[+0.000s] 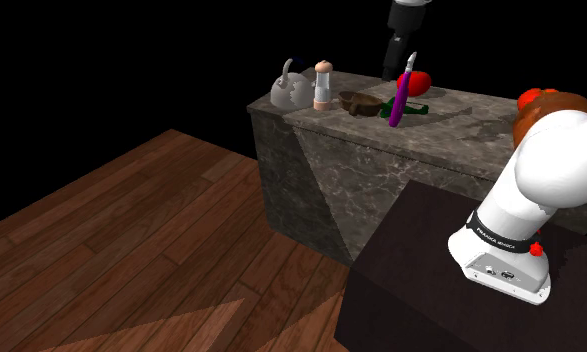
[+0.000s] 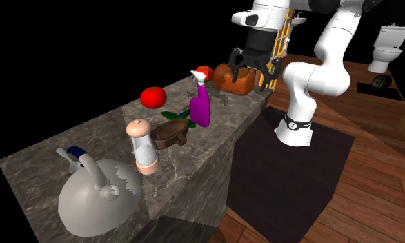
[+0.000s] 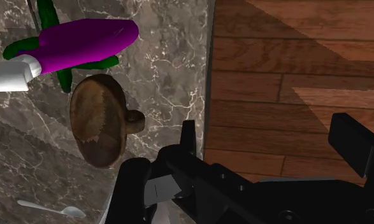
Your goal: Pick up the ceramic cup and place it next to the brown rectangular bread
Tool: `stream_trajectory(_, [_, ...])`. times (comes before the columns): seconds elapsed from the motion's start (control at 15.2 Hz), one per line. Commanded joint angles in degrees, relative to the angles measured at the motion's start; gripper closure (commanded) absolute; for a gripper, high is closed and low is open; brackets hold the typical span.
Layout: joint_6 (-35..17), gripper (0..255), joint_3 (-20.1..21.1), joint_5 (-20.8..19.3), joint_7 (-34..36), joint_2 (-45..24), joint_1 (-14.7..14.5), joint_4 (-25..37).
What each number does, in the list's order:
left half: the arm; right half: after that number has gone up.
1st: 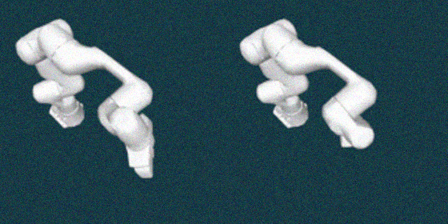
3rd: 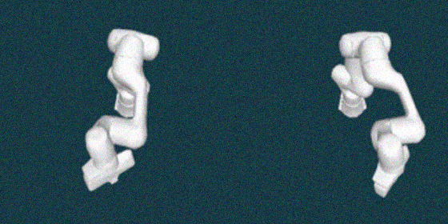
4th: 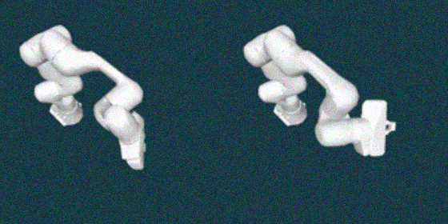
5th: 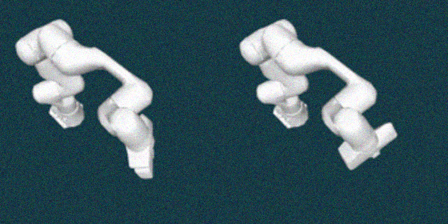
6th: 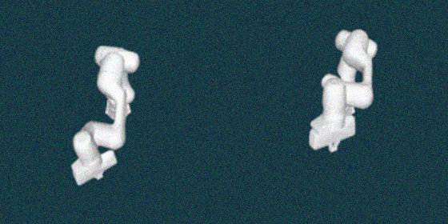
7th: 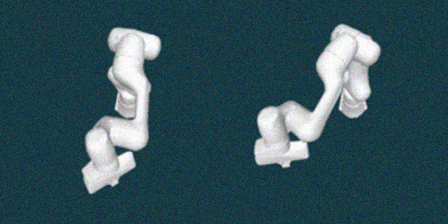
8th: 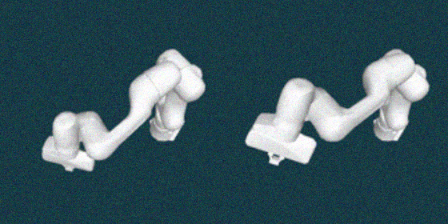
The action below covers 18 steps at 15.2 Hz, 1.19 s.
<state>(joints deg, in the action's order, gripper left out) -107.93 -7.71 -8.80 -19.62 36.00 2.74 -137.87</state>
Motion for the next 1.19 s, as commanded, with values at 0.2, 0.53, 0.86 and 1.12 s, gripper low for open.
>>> stream_trajectory(0.2, [-8.4,0,-5.9,-0.5,-7.0,-7.6,0.4,0.5])
stream_trajectory(0.53, [-15.7,0,-11.5,1.5,-14.7,-17.0,0.0,3.4])
stream_trajectory(0.86, [-21.5,0,-16.4,7.2,-24.1,-27.8,-0.7,8.4])
stream_trajectory(1.12, [-24.4,0,-18.8,14.4,-32.9,-37.4,-0.3,14.0])
